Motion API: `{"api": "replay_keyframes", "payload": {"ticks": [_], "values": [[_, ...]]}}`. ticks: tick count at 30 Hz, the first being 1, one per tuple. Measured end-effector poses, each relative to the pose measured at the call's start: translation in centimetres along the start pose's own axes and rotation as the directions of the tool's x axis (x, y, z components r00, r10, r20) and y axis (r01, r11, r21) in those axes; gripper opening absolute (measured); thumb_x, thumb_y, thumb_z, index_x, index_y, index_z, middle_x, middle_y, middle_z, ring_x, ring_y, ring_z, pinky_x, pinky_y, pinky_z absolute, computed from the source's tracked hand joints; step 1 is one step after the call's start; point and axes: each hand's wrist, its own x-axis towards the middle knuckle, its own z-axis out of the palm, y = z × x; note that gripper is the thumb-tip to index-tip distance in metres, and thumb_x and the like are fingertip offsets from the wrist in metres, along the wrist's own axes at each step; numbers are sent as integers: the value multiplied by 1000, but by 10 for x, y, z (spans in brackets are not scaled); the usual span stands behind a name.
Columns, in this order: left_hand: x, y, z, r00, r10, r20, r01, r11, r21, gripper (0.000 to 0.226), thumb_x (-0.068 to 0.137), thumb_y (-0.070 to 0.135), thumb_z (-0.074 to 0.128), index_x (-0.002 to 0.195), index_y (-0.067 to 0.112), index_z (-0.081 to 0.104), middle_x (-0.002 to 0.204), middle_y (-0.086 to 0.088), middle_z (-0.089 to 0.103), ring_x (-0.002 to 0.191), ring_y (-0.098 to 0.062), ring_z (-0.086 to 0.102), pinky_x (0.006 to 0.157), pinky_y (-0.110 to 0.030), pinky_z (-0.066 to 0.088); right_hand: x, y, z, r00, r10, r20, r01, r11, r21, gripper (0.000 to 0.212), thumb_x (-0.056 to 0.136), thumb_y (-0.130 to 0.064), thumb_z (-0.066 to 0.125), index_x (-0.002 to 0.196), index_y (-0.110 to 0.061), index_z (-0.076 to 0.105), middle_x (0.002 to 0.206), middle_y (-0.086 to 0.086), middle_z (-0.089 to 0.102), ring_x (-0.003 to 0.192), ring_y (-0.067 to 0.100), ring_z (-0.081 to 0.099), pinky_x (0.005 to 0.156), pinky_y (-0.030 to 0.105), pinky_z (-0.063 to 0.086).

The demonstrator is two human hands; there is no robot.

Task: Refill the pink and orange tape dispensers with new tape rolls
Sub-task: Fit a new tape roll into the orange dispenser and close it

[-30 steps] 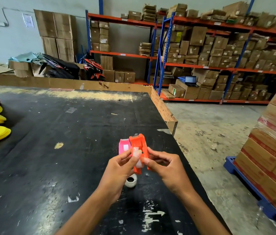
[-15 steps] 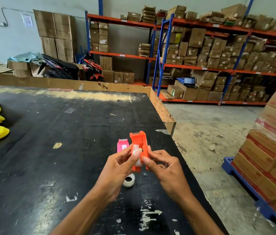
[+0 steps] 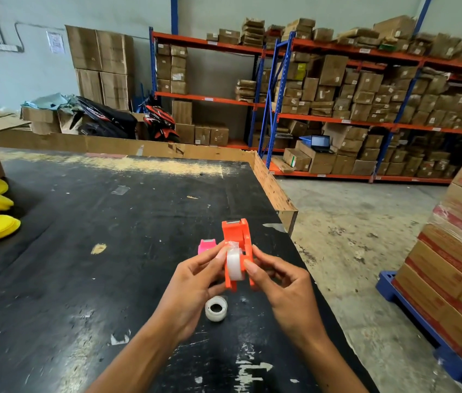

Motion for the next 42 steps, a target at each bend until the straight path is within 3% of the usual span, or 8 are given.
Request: {"api": "replay_keyframes", "payload": {"ticks": [6,11,21,28,32,36,39,42], "values": [[-2,3,3,994,110,20,-110,994,10,30,84,19,59,111,16,72,106,-7,78,95,-16,74,74,-26,61,-2,4,-1,996,-52,74,55,998,-31,25,79,-22,69,103,-25,75,99,6,67,87,11,67,76,23,55],[0,-1,7,989,149,-4,-149,989,-4,33,82,20,58,112,16,71,106,-5,78,96,-16,74,75,-30,62,-3,6,8,996,-88,-21,88,996,-13,27,77,-26,69,103,-27,73,98,4,67,87,9,67,74,20,54],[6,-1,1,983,182,10,-183,979,86,33,84,22,59,114,20,70,108,-4,77,100,-18,73,78,-30,61,13,-9,2,992,-127,5,127,987,-99,28,78,-34,65,106,-36,69,105,-5,68,97,8,67,82,21,55],[6,-11,-5,994,113,0,-111,978,178,30,93,18,56,119,13,70,104,-6,78,95,-18,74,75,-28,60,11,4,3,1000,8,25,-7,998,-55,20,83,-25,65,102,-29,72,105,2,66,95,12,68,78,20,56],[5,-25,-5,999,41,-32,-35,982,187,24,95,15,53,108,20,72,90,-1,81,82,-12,76,65,-21,59,18,7,-13,987,116,109,-94,979,-182,26,89,-21,62,112,-32,64,103,-7,71,86,0,69,64,15,54],[2,-35,-4,998,19,-52,-8,979,204,32,87,24,60,116,18,71,98,-2,80,88,-13,75,71,-25,59,16,14,-19,988,106,111,-77,968,-239,24,86,-22,65,101,-41,66,97,-20,71,91,-4,68,72,17,54],[0,-39,-3,998,34,-52,-21,972,234,37,87,23,61,122,13,68,106,-3,78,92,-11,74,73,-23,58,19,15,-20,1000,21,-4,-21,950,-312,13,85,-25,68,89,-37,72,93,-11,72,88,1,67,78,19,52],[-2,-40,-3,993,107,-46,-89,951,297,32,87,22,61,117,21,69,105,4,78,92,-2,72,74,-16,56,24,10,-22,999,-39,23,45,925,-376,5,82,-25,71,82,-27,75,82,-2,71,75,9,64,69,19,50]]}}
